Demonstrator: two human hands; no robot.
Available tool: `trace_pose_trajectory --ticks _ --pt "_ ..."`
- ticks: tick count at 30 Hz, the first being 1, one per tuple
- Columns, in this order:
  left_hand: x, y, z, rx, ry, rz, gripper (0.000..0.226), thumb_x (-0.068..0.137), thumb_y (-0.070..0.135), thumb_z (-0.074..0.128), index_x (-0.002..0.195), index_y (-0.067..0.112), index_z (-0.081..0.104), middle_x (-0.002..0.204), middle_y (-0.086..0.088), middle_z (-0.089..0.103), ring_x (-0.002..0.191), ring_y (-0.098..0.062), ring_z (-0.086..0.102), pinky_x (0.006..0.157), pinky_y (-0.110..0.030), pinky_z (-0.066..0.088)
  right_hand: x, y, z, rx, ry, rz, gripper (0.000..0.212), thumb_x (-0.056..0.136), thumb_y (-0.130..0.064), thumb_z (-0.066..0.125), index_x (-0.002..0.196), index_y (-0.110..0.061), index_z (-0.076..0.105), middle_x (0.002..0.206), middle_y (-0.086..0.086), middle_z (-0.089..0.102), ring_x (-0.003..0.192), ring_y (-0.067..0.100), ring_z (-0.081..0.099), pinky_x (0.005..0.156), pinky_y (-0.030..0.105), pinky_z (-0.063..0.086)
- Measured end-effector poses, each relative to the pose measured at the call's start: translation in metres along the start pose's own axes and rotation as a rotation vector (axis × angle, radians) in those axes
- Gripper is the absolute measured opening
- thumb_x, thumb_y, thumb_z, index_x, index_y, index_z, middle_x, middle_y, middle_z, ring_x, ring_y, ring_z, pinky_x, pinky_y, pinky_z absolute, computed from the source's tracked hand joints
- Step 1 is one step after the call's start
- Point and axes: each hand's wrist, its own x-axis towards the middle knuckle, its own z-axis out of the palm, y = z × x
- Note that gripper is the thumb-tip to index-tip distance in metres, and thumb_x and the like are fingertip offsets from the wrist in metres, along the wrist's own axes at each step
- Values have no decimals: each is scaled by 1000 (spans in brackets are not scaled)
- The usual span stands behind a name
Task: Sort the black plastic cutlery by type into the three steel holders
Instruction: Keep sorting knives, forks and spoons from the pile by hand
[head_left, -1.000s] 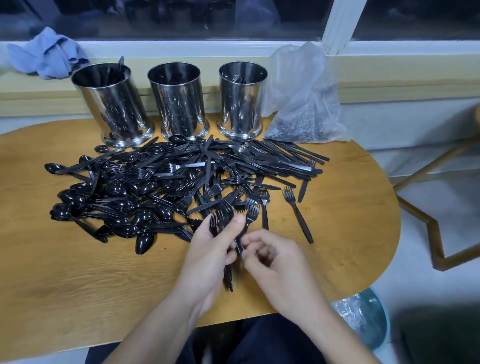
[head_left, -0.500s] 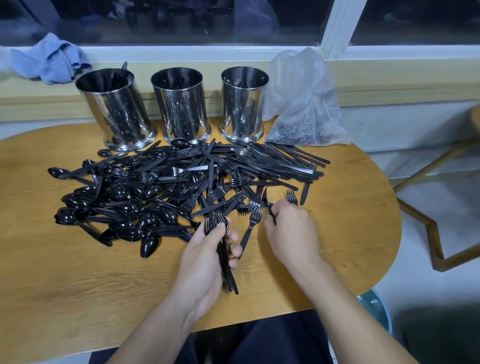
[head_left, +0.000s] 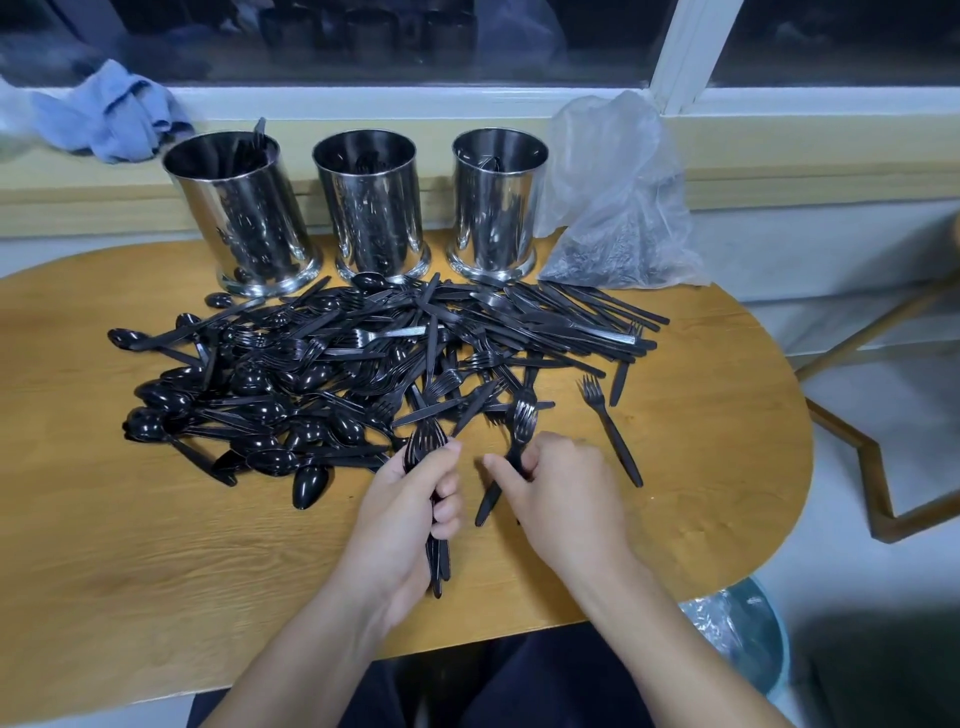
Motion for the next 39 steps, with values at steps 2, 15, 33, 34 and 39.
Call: trace_pose_trajectory --ticks 2,15,33,34,39 --pt "-2 1 0 1 10 1 20 106 27 74 115 14 61 78 1 48 63 -12 38 56 -27 30 1 -7 -2 -124 -10 1 58 95 -72 66 72 -22 52 62 -6 57 54 17 55 46 32 37" --pt "-6 1 7 59 8 62 30 98 32 84 113 8 75 83 1 53 65 -11 42 56 -28 28 -7 16 -24 -72 -45 -72 29 107 -34 56 80 -26 48 65 -8 56 55 16 50 49 34 34" --pt "4 1 47 -173 174 134 14 114 20 58 114 15 71 72 0 44 69 -16 45 71 -36 42 -18 15 -50 508 -109 -235 31 92 -61 77 99 -31 73 75 -11 67 67 7 61 63 23 49" --pt "5 1 47 -207 164 132 13 114 18 58 116 13 69 71 1 41 67 -15 43 68 -34 41 -13 21 -55 558 -93 -176 31 92 -60 78 98 -30 74 75 -9 68 65 4 59 62 22 48" --pt "-1 -1 39 -184 127 104 22 115 28 61 123 11 73 76 0 48 70 -16 51 71 -33 59 18 66 -56 52 186 -8 37 95 -56 76 115 -25 69 88 -10 64 77 15 64 63 33 44"
